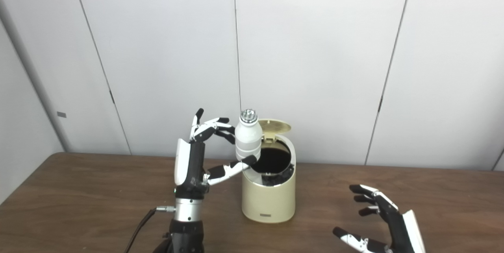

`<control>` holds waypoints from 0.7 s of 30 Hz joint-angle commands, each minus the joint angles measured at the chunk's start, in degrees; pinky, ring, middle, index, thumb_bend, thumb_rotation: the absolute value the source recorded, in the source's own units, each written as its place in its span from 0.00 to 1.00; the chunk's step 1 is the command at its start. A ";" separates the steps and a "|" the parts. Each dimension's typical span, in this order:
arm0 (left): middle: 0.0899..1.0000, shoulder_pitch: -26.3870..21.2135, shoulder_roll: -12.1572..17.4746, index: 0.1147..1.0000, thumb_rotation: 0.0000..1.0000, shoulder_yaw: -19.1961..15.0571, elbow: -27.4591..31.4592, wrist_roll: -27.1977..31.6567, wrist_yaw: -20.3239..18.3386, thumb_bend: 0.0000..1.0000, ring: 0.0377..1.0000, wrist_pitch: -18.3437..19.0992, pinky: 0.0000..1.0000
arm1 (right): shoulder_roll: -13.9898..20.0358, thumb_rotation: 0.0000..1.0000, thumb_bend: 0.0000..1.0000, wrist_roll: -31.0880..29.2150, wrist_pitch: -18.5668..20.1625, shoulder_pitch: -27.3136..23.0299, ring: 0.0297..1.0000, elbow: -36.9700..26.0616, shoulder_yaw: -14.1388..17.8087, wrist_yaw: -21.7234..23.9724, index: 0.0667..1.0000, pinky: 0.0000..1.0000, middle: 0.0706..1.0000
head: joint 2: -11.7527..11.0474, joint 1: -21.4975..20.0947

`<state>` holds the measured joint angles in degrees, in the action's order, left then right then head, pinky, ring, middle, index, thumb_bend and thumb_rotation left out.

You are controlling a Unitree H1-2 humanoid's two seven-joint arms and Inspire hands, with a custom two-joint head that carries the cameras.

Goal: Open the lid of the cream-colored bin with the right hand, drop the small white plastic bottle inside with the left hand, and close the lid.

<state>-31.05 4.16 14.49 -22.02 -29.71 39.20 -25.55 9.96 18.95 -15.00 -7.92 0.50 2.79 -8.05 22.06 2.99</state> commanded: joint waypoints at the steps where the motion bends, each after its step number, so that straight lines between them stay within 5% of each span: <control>1: 0.41 -3.25 0.01 0.45 0.00 0.23 -0.18 -1.08 1.17 0.52 0.72 -1.36 1.00 | -0.26 0.13 0.53 0.27 -1.10 -1.63 0.69 -1.60 0.10 -1.09 0.70 0.56 0.72 | -0.08 -0.06; 9: 0.41 -4.02 0.58 0.45 0.00 1.92 -2.11 0.12 1.80 0.52 0.73 -1.36 1.00 | -1.13 0.14 0.54 0.10 -1.48 -1.61 0.69 -1.71 -0.09 -1.08 0.68 0.57 0.72 | -0.29 -1.94; 12: 0.40 -4.33 0.97 0.46 0.00 2.96 -2.67 1.40 1.86 0.52 0.74 -1.36 1.00 | -1.41 0.15 0.54 -0.16 -1.19 -1.46 0.63 -2.18 -0.13 -0.95 0.68 0.47 0.72 | -0.19 -2.38; 21: 0.42 -6.07 0.47 0.44 0.00 5.42 -6.63 1.03 4.59 0.52 0.74 -1.36 1.00 | -1.24 0.19 0.55 -0.18 -1.85 -1.59 0.69 -1.07 0.09 -1.35 0.70 0.56 0.73 | -0.58 -2.89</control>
<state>-33.52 4.82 19.75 -28.78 -28.41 42.21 -25.55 8.58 19.01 -15.02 -7.87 0.47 2.68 -8.47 21.53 0.09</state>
